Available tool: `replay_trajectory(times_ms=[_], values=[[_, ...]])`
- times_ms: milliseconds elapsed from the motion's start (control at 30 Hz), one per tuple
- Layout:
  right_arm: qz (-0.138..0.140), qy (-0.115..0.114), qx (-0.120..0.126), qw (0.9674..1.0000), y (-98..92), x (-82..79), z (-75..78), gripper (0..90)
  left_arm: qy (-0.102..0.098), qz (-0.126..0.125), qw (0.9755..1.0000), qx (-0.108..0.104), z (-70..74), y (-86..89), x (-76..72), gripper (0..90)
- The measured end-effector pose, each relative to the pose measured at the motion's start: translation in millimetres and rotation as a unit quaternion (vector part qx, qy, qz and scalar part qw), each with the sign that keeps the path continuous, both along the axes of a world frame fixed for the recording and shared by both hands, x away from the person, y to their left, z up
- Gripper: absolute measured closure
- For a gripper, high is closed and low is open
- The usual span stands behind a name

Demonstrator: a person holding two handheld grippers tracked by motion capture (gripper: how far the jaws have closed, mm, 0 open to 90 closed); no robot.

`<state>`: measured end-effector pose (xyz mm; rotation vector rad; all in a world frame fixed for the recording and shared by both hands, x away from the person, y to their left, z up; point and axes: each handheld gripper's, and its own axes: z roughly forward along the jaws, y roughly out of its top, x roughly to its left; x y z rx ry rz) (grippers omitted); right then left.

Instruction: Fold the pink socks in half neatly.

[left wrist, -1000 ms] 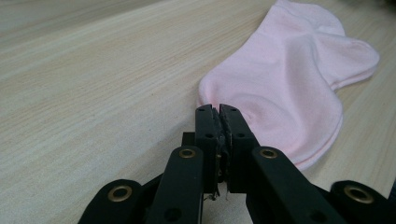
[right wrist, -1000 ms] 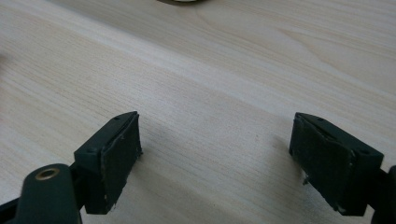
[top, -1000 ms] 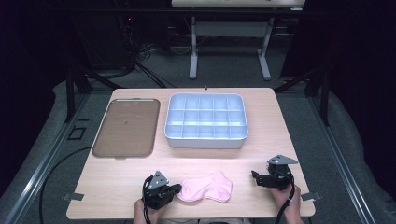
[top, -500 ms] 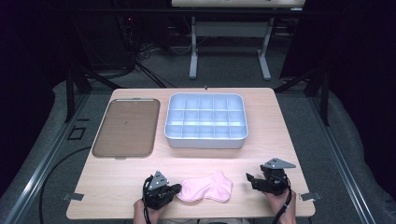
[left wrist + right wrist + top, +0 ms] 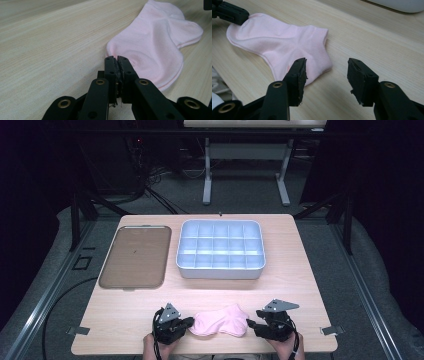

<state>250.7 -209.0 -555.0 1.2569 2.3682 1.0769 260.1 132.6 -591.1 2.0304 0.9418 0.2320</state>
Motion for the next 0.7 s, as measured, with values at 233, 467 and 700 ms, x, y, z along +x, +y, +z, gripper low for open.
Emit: replay_trajectory(times_ms=[233,467,700], values=[[0.004,0.005,0.000,1.0000,5.5,-0.2,-1.2,57.5,0.004,0.000,1.0000,-0.004,-0.1,0.2,0.5,86.2],[0.009,0.015,0.003,0.9998,7.9,0.1,-1.9,58.5,-0.001,0.001,1.0000,0.001,0.0,-0.2,-0.3,86.2],[-0.005,0.030,0.008,0.9995,10.8,11.3,-8.7,57.7,0.000,0.001,1.0000,0.000,-0.1,0.0,-0.1,86.2]])
